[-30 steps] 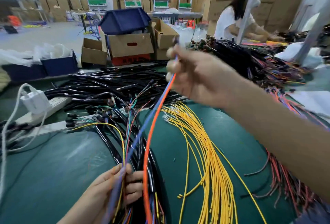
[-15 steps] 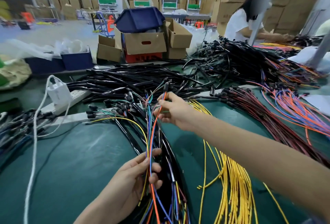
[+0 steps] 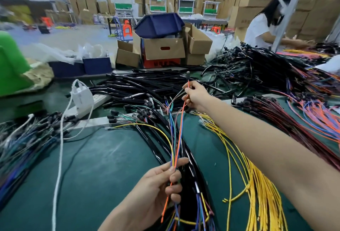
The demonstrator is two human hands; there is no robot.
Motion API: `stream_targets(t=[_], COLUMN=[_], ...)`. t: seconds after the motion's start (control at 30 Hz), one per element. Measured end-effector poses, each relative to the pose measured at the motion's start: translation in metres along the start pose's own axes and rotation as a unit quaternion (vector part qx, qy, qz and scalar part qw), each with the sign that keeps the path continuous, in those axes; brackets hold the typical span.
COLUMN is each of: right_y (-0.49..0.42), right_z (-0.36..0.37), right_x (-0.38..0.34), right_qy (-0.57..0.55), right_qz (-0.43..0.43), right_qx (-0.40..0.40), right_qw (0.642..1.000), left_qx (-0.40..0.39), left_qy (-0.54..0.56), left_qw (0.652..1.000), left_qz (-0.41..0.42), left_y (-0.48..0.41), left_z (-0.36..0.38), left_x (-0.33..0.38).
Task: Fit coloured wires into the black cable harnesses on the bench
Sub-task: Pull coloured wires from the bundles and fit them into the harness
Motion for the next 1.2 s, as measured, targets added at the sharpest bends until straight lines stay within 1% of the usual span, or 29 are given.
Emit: stream_targets(t=[0.1, 0.2, 0.27, 0.33, 0.37, 0.4, 0.43, 0.5, 0.57, 0.6, 0.7, 0.77, 0.83, 0.87, 0.9, 0.97, 1.0, 1.03, 1.07, 1.1, 1.13, 1.17, 1.2], right_y=[-0.008, 0.001, 0.021, 0.053, 0.074, 0.097, 0.123, 0.175, 0.219, 0.233, 0.254, 0.261, 0.268, 0.268, 0.268, 0.26, 0.251, 0.241, 0.232, 0.225, 0.221, 0.217, 0.212], right_z=[-0.004, 0.008, 0.015, 0.013, 0.01, 0.01, 0.01, 0.012, 0.009, 0.006, -0.008, -0.011, -0.011, -0.011, -0.011, -0.014, -0.018, -0.02, -0.018, -0.01, 0.004, 0.02, 0.037], right_x=[-0.003, 0.001, 0.006, 0.003, 0.001, 0.001, 0.001, 0.009, 0.018, 0.021, 0.02, 0.019, 0.019, 0.019, 0.017, 0.009, 0.003, -0.007, -0.019, -0.03, -0.037, -0.041, -0.039], right_qy=[-0.006, -0.037, -0.021, 0.007, 0.001, -0.013, -0.026, -0.031, 0.001, 0.03, 0.09, 0.103, 0.138, 0.145, 0.132, 0.088, 0.083, 0.092, 0.104, 0.113, 0.125, 0.152, 0.201], right_qz=[-0.006, 0.029, 0.052, 0.025, 0.008, -0.002, -0.003, 0.023, 0.034, 0.022, -0.04, -0.054, -0.079, -0.092, -0.1, -0.117, -0.149, -0.204, -0.261, -0.307, -0.339, -0.366, -0.395], right_qx=[0.016, -0.038, -0.076, -0.09, -0.101, -0.13, -0.175, -0.285, -0.36, -0.373, -0.365, -0.398, -0.431, -0.437, -0.435, -0.397, -0.356, -0.31, -0.276, -0.264, -0.269, -0.29, -0.31], right_qw=[1.0, 0.998, 0.996, 0.996, 0.995, 0.991, 0.984, 0.958, 0.932, 0.927, 0.926, 0.91, 0.888, 0.883, 0.885, 0.906, 0.919, 0.924, 0.919, 0.907, 0.893, 0.871, 0.841], left_qx=[0.007, 0.012, 0.019, 0.024, 0.022, 0.019, 0.015, 0.011, 0.012, 0.011, 0.009, 0.003, -0.002, -0.003, -0.004, -0.002, 0.0, 0.003, 0.007, 0.015, 0.03, 0.049, 0.068], left_qy=[-0.003, -0.012, -0.009, 0.003, 0.009, 0.018, 0.027, 0.042, 0.051, 0.056, 0.058, 0.054, 0.049, 0.046, 0.043, 0.029, 0.019, 0.005, -0.018, -0.052, -0.096, -0.139, -0.171], left_qw=[1.0, 1.0, 0.999, 0.999, 0.999, 0.998, 0.998, 0.997, 0.997, 0.997, 0.997, 0.997, 0.997, 0.997, 0.997, 0.998, 0.998, 0.998, 0.997, 0.995, 0.99, 0.982, 0.975], left_qz=[-0.003, 0.006, 0.024, 0.041, 0.046, 0.05, 0.052, 0.057, 0.059, 0.057, 0.056, 0.059, 0.06, 0.06, 0.059, 0.059, 0.061, 0.065, 0.072, 0.083, 0.098, 0.114, 0.123], left_y=[0.003, 0.004, 0.004, 0.003, 0.003, 0.003, 0.003, 0.002, 0.0, -0.001, -0.002, -0.001, 0.0, 0.001, 0.002, 0.002, 0.003, 0.003, 0.003, 0.004, 0.006, 0.009, 0.012], left_z=[0.001, 0.003, 0.004, 0.003, 0.003, 0.002, 0.002, 0.001, -0.001, -0.001, -0.002, 0.0, 0.002, 0.002, 0.002, 0.002, 0.001, 0.001, 0.001, 0.001, 0.002, 0.001, -0.001], left_x=[0.001, 0.0, 0.001, 0.002, 0.003, 0.004, 0.005, 0.006, 0.006, 0.005, 0.003, 0.005, 0.009, 0.011, 0.011, 0.012, 0.011, 0.011, 0.011, 0.011, 0.012, 0.015, 0.018])
Point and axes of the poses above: each hand's wrist, its own y-axis away from the middle knuckle, its own z-axis out of the palm, x = y × z, the point moved 7 cm from there along -y, towards the middle knuckle, and after that the axes turned 10 degrees about -z, right-handed, at the moved point
